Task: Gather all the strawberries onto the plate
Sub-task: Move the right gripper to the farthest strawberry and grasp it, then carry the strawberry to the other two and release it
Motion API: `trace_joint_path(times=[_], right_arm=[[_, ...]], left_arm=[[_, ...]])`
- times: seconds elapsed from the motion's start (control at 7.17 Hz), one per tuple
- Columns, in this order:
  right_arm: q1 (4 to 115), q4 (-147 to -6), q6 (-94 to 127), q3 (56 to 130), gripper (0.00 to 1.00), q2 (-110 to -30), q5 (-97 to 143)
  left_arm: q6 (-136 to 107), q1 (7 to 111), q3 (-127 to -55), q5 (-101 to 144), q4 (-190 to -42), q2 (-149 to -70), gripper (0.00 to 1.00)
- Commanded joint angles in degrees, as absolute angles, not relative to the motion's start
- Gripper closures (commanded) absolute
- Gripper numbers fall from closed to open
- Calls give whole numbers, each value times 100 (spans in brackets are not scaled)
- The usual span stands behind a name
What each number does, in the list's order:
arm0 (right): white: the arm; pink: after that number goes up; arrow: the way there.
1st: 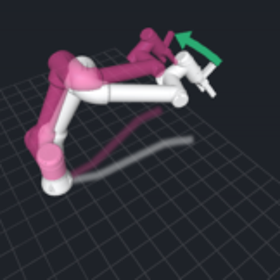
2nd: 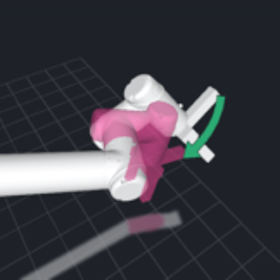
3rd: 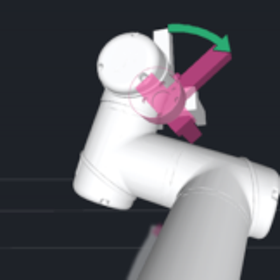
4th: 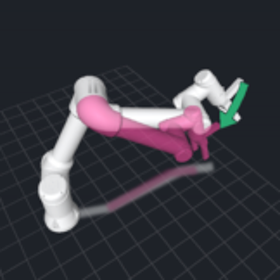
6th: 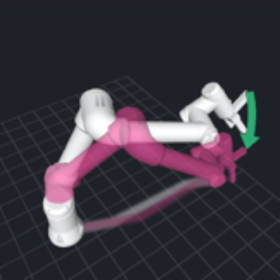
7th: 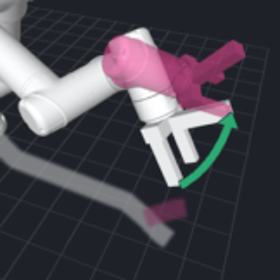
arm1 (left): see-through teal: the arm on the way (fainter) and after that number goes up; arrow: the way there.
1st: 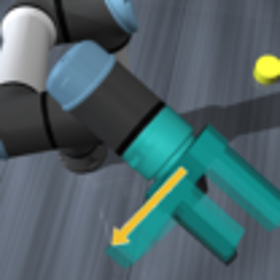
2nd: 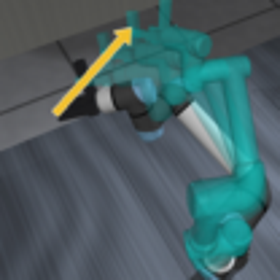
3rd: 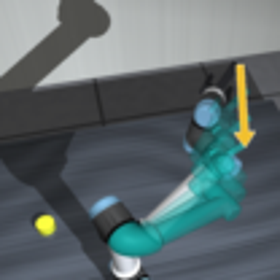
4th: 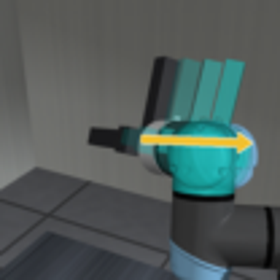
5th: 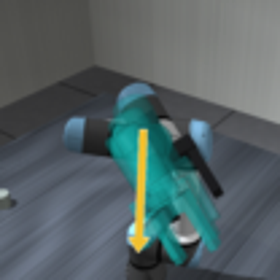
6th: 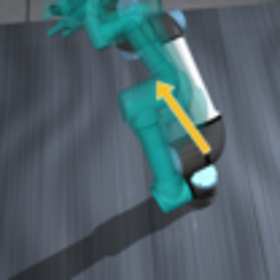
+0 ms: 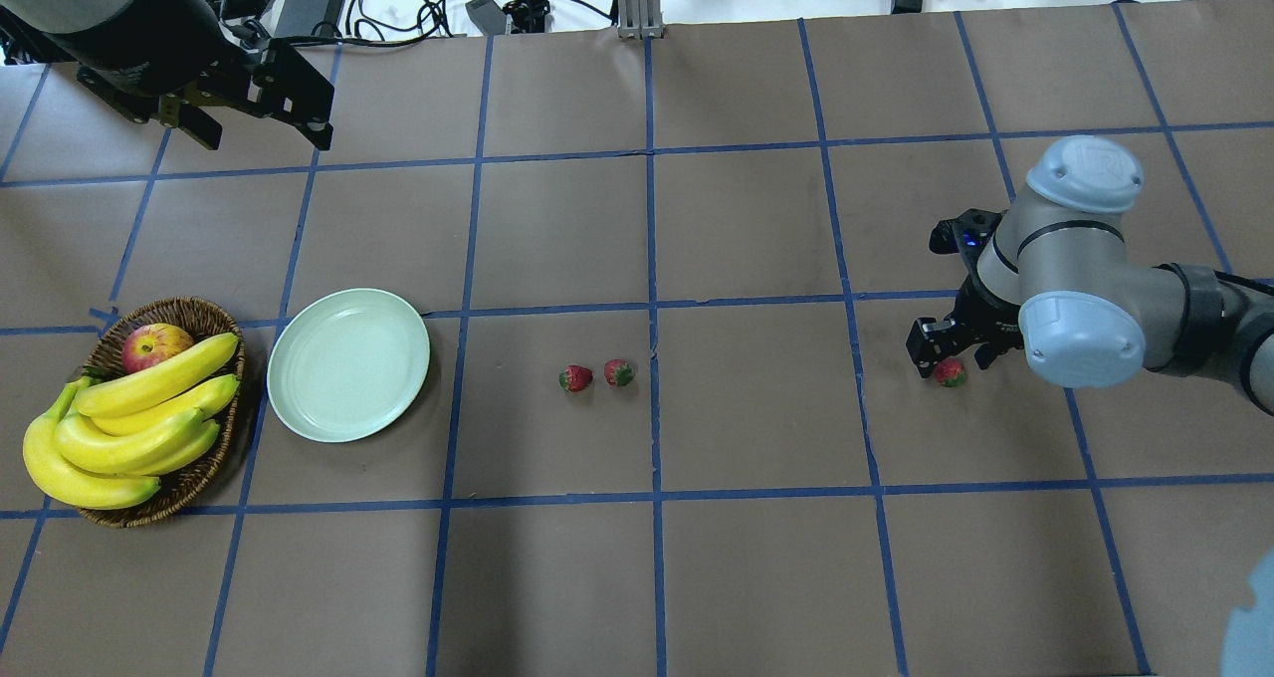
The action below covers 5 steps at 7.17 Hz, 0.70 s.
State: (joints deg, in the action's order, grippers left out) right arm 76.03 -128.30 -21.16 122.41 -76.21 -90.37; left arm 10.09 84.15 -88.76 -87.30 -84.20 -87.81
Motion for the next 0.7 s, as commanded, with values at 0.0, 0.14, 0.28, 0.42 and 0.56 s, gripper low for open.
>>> trace_joint_path(times=[0.0, 0.14, 0.28, 0.42, 0.56], right_arm=[[7603, -12797, -2127, 12217, 77, -7611, -9018], [7611, -12762, -2057, 12199, 86, -7620, -9009], [7742, -12779, -2022, 12069, 86, -7681, -8991], [8248, -12570, -1595, 11711, 86, -7690, -8922], [8975, -12264, -347, 11307, 86, -7682, -8877]], left_arm=[[1020, 8420, -8895, -8736, -8420, -8754, 0], [1028, 8411, -8895, -8745, -8420, -8763, 0], [1028, 8420, -8868, -8745, -8420, -8737, 0], [1028, 8411, -8868, -8745, -8420, -8745, 0], [1037, 8420, -8886, -8745, -8420, -8754, 0]])
